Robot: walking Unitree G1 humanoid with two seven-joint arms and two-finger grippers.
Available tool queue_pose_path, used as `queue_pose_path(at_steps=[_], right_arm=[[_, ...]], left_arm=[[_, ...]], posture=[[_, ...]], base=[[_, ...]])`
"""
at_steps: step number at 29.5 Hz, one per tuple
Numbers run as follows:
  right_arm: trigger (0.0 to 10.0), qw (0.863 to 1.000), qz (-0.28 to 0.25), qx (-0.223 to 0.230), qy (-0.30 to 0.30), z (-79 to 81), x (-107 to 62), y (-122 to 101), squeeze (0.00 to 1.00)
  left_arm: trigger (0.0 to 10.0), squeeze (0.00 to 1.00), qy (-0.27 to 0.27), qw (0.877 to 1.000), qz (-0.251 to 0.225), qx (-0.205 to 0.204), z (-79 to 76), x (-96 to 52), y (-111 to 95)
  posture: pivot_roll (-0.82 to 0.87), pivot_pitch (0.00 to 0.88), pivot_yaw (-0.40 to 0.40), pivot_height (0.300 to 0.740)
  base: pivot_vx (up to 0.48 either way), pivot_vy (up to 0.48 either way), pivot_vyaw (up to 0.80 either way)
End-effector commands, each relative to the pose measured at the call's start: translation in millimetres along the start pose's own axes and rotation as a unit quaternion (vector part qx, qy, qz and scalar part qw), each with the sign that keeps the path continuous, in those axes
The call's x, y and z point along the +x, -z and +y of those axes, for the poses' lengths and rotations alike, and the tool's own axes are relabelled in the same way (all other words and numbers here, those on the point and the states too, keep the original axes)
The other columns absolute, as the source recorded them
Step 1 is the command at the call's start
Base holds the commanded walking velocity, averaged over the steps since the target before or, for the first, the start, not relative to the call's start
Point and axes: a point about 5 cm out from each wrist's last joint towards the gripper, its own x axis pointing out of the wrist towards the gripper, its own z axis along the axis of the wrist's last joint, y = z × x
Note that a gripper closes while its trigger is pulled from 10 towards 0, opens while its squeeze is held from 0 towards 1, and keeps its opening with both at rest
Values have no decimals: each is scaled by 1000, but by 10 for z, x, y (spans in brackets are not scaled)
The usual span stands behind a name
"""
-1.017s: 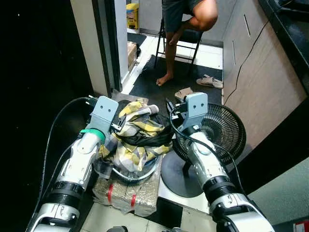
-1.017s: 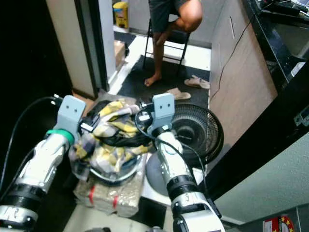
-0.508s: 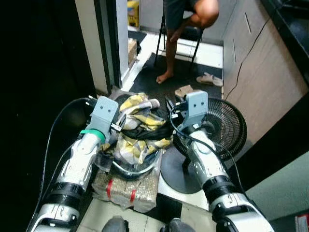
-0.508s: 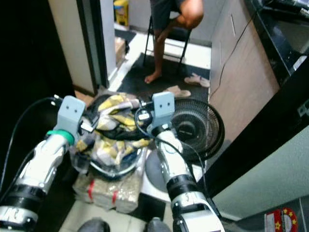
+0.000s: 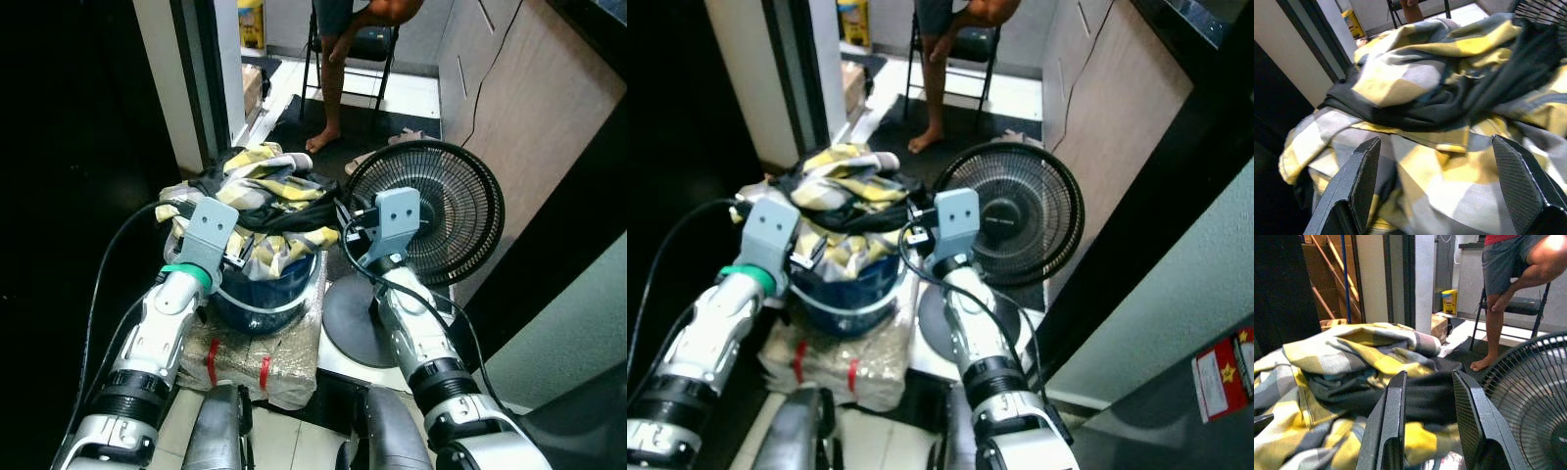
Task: Clothes washing
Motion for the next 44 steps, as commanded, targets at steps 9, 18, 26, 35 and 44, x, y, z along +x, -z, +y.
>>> queue_pose_path(at_steps=[9, 18, 26, 35, 44], right_arm=[[10000, 1000, 1, 6, 2, -11, 0, -10, 0], [10000, 1000, -7, 9, 4, -19, 24, -54, 0], [10000, 1000, -6, 10, 5, -14, 17, -52, 0], [10000, 1000, -7, 10, 5, -17, 16, -63, 0], [10000, 999, -24, 21, -5, -1, 52, -159, 0]], left_arm=[[10000, 0, -2, 1000, 4, -7, 5, 4, 5], [10000, 0, -10, 999, -26, -21, 30, 54, -196], [10000, 0, -10, 999, -27, -19, 34, 54, -198], [10000, 0, -11, 999, -27, -20, 31, 50, -209], [10000, 0, -41, 997, -52, -46, 116, 81, -405]], posture=[[52, 0, 6, 535], [53, 0, 7, 505], [51, 0, 8, 480], [50, 0, 9, 450], [49, 1, 7, 446]], base=[[0, 0, 0], [0, 0, 0], [0, 0, 0], [0, 0, 0], [0, 0, 0]])
